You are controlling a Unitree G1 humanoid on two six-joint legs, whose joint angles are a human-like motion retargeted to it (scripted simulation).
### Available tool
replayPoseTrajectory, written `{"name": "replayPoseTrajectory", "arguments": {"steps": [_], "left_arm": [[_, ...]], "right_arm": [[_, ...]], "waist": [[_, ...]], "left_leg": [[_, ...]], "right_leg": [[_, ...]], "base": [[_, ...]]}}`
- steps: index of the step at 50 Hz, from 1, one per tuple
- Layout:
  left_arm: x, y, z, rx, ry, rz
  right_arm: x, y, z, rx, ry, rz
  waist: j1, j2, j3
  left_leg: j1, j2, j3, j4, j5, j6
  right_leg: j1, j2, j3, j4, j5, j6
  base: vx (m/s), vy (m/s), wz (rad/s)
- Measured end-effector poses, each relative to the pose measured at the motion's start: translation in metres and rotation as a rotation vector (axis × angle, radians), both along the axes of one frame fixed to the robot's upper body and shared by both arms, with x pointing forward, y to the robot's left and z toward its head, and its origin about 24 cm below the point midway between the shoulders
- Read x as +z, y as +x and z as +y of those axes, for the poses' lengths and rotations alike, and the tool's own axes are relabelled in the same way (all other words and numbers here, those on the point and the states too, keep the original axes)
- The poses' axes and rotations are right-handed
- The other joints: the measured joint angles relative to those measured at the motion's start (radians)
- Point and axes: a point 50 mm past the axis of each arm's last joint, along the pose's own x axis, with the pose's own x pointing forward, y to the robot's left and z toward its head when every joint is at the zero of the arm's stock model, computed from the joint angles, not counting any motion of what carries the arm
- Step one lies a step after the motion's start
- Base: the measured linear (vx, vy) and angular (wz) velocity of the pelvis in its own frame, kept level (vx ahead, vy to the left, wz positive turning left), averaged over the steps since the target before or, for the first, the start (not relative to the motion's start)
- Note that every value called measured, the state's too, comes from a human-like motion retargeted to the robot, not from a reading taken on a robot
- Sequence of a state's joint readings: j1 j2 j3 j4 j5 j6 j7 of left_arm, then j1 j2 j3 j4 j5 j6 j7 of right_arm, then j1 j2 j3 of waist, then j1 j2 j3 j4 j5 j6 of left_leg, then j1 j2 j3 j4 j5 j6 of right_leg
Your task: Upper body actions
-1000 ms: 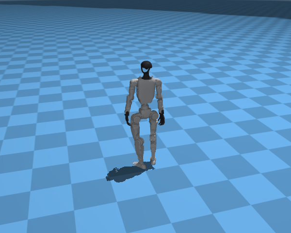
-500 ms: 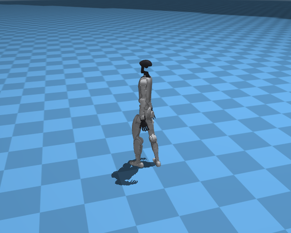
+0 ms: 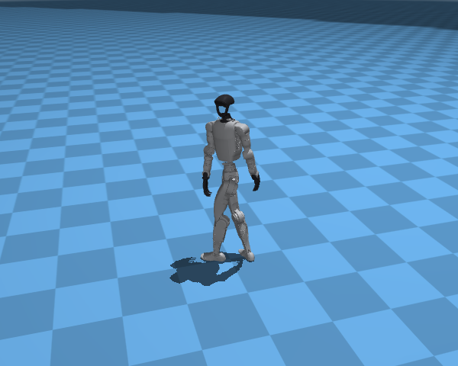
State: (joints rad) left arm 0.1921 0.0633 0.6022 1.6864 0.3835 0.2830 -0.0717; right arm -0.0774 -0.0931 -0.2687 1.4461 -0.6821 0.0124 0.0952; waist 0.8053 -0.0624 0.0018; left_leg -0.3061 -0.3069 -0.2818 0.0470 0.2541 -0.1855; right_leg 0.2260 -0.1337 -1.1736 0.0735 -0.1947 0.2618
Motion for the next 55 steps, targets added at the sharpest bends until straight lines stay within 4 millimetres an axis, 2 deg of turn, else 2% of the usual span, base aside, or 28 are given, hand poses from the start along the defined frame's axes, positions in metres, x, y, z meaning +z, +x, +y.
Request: {"name": "replayPoseTrajectory", "arguments": {"steps": [5, 12, 16, 20, 27, 32, 37, 40, 43, 46, 50, 55], "left_arm": [[-0.003, 0.01, 0.005, 0.068, 0.021, -0.025], [-0.009, 0.042, 0.039, -0.002, 0.09, -0.13], [-0.01, 0.054, 0.055, -0.027, 0.123, -0.176], [-0.007, 0.053, 0.069, -0.043, 0.133, -0.177], [-0.002, 0.042, 0.088, -0.136, 0.145, -0.145], [-0.001, 0.037, 0.093, -0.152, 0.155, -0.157], [-0.007, 0.05, 0.089, -0.146, 0.181, -0.24], [-0.01, 0.073, 0.088, -0.168, 0.18, -0.317], [-0.012, 0.101, 0.091, -0.245, 0.158, -0.401], [-0.013, 0.119, 0.091, -0.332, 0.15, -0.443], [-0.015, 0.126, 0.083, -0.384, 0.149, -0.47], [-0.019, 0.115, 0.064, -0.355, 0.086, -0.438]], "right_arm": [[0.0, 0.011, 0.015, 0.096, 0.035, -0.052], [-0.003, -0.013, 0.011, 0.125, 0.005, 0.035], [-0.003, -0.021, 0.003, 0.084, -0.004, 0.069], [-0.001, -0.014, -0.007, 0.069, -0.036, 0.046], [0.006, 0.012, -0.026, 0.058, -0.08, -0.021], [0.007, 0.014, -0.03, 0.042, -0.093, -0.013], [0.005, -0.004, -0.032, -0.015, -0.102, 0.036], [0.003, -0.018, -0.031, -0.066, -0.105, 0.07], [0.002, -0.033, -0.029, -0.107, -0.103, 0.117], [0.001, -0.052, -0.026, -0.118, -0.101, 0.178], [0.0, -0.069, -0.021, -0.113, -0.096, 0.237], [-0.001, -0.076, -0.014, -0.091, -0.076, 0.276]], "waist": [[-0.04, -0.003, -0.005], [-0.179, -0.001, -0.018], [-0.285, 0.008, -0.031], [-0.417, 0.033, -0.044], [-0.634, 0.109, -0.045], [-0.752, 0.154, -0.056], [-0.816, 0.188, -0.116], [-0.852, 0.199, -0.127], [-0.865, 0.192, -0.106], [-0.866, 0.187, -0.109], [-0.861, 0.178, -0.113], [-0.864, 0.163, -0.108]], "left_leg": [[0.022, 0.006, 0.005, -0.002, -0.011, 0.021], [0.076, 0.025, 0.048, 0.011, -0.07, 0.081], [0.093, 0.07, 0.108, 0.013, -0.112, 0.11], [0.111, 0.131, 0.185, 0.021, -0.164, 0.138], [0.168, 0.24, 0.348, 0.03, -0.264, 0.173], [0.243, 0.29, 0.483, -0.004, -0.309, 0.18], [0.277, 0.327, 0.65, -0.029, -0.347, 0.164], [0.284, 0.338, 0.703, -0.034, -0.357, 0.159], [0.31, 0.337, 0.734, -0.045, -0.357, 0.159], [0.323, 0.336, 0.754, -0.054, -0.358, 0.158], [0.33, 0.338, 0.771, -0.056, -0.36, 0.157], [0.33, 0.333, 0.755, -0.057, -0.358, 0.161]], "right_leg": [[0.008, -0.001, 0.017, -0.003, -0.002, 0.0], [0.018, -0.018, 0.081, -0.013, -0.003, -0.003], [-0.015, -0.018, 0.167, -0.03, 0.007, -0.035], [-0.06, -0.012, 0.274, -0.04, 0.022, -0.071], [-0.15, 0.016, 0.488, -0.044, 0.061, -0.135], [-0.204, 0.046, 0.63, -0.049, 0.105, -0.169], [-0.279, 0.062, 0.731, -0.048, 0.147, -0.182], [-0.313, 0.069, 0.779, -0.039, 0.158, -0.184], [-0.314, 0.072, 0.808, -0.036, 0.166, -0.189], [-0.319, 0.078, 0.831, -0.035, 0.17, -0.193], [-0.327, 0.081, 0.852, -0.032, 0.174, -0.195], [-0.323, 0.078, 0.852, -0.031, 0.17, -0.196]], "base": [[0.06, -0.03, -0.29], [0.15, -0.06, -0.76], [0.14, -0.17, -1.58], [0.11, -0.24, -2.06], [0.02, -0.23, -2.3], [0.03, -0.16, -2.21], [0.11, -0.05, -1.87], [0.01, -0.04, -0.92], [-0.04, -0.05, -0.53], [0.03, -0.03, -0.35], [0.02, -0.01, -0.17], [0.0, -0.01, 0.11]]}}
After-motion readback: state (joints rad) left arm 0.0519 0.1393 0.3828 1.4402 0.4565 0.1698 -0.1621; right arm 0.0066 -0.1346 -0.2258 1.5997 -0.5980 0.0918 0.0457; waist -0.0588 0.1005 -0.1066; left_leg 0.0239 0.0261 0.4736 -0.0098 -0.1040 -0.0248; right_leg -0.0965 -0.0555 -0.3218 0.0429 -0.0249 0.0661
